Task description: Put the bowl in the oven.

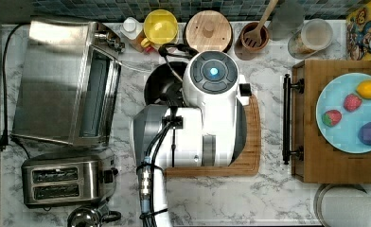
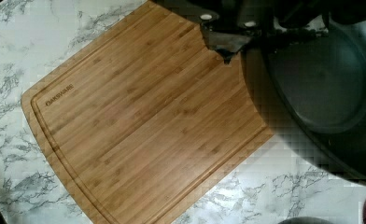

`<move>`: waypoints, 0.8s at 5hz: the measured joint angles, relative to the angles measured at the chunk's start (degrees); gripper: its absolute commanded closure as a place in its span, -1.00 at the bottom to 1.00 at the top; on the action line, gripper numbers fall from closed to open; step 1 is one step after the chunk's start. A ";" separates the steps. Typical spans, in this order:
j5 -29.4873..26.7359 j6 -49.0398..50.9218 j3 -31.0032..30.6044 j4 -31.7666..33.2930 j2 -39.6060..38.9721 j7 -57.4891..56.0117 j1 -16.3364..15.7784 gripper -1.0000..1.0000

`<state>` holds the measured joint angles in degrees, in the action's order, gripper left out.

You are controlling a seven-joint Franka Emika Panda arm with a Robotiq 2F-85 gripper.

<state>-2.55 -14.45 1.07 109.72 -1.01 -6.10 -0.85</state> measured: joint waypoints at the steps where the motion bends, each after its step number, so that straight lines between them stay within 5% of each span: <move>1: 0.00 0.06 -0.35 0.56 -0.01 0.00 0.24 1.00; 4: -0.15 -9.68 -1.01 1.29 -4.64 -7.00 -0.53 1.00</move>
<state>-2.70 -24.13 0.06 111.01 -5.65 -13.10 -1.38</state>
